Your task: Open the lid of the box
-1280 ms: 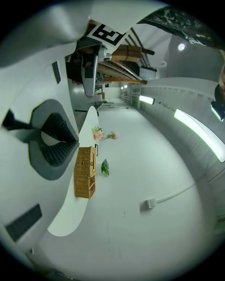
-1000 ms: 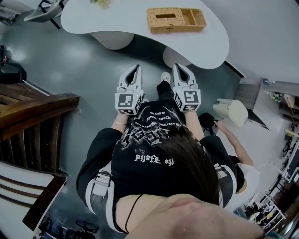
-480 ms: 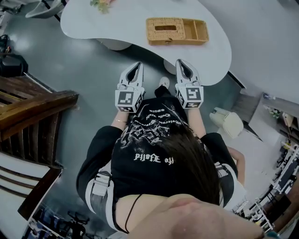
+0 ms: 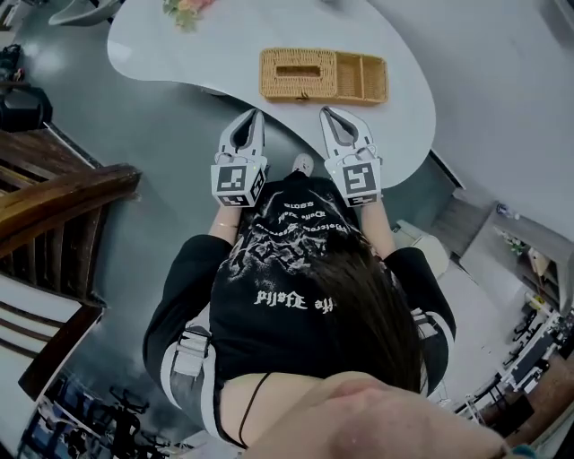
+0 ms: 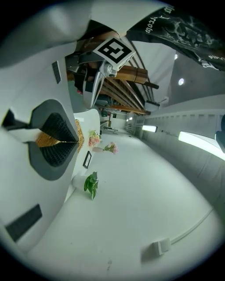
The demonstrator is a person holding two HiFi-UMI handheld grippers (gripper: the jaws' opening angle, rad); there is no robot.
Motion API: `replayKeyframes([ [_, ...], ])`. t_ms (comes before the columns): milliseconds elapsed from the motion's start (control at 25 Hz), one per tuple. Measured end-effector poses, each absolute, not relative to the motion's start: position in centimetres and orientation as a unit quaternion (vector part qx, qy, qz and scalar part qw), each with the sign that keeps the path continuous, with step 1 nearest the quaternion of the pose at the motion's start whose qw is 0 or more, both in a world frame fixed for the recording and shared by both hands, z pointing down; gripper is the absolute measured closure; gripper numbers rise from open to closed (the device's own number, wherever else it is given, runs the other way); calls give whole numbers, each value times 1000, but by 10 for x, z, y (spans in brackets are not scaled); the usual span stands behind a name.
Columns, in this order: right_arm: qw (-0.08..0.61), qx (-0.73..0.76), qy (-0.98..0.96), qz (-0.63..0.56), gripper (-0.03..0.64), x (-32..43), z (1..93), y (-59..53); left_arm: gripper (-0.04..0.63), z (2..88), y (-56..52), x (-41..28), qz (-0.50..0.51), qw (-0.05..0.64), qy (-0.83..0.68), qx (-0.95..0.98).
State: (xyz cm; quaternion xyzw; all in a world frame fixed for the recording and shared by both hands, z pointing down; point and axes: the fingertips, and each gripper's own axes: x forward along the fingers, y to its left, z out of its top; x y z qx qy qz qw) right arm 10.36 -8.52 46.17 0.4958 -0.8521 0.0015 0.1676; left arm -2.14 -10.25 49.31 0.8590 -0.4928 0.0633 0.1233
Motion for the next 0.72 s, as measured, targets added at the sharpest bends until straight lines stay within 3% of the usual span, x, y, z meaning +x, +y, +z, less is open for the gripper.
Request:
replayKeyframes([
  [560, 211, 404, -890, 5, 588, 122, 476, -114, 571, 499, -134, 0, 69, 116, -545, 827],
  [720, 229, 383, -895, 13, 543, 110, 478, -117, 571, 494, -143, -8, 74, 115, -546, 827],
])
